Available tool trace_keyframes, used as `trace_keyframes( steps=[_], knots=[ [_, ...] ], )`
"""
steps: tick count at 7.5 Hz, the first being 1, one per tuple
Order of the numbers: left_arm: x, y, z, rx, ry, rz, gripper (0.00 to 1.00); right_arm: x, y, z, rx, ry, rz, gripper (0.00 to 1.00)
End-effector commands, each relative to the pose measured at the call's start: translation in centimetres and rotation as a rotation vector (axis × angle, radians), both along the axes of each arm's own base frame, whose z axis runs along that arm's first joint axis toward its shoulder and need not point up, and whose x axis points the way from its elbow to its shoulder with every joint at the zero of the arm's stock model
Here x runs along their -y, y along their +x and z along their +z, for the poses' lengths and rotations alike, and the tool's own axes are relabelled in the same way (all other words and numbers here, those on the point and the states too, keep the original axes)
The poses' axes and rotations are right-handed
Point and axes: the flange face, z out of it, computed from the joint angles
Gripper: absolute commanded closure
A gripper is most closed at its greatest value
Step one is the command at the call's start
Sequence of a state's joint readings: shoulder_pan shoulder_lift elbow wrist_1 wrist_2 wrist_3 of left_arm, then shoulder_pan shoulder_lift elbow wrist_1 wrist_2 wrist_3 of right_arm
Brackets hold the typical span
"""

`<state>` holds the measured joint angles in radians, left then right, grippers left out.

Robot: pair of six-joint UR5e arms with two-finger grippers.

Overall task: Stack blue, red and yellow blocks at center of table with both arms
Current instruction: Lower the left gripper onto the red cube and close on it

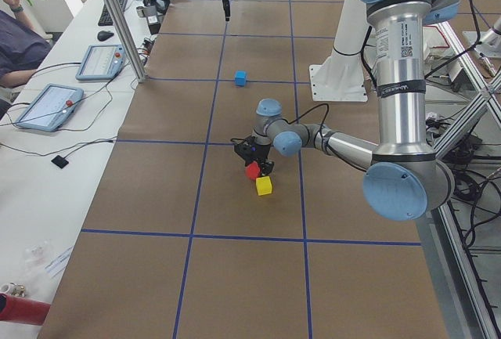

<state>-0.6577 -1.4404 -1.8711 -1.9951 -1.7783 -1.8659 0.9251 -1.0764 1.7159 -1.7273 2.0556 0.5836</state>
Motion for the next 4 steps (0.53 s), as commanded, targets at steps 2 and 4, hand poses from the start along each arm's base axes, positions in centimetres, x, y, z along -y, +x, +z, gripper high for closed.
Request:
trace_keyframes(
  steps=[2, 4],
  knots=[
    [-0.3, -0.3, -1.8, -0.025, 0.019, 0.017, 1.00, 0.0, 0.1, 0.1, -0.001, -0.001, 0.001, 0.01],
    [0.8, -3.3, -5.5, -0.006, 0.075, 0.093, 1.00, -0.1, 0.3, 0.5, -0.005, -0.005, 0.002, 0.01]
  ],
)
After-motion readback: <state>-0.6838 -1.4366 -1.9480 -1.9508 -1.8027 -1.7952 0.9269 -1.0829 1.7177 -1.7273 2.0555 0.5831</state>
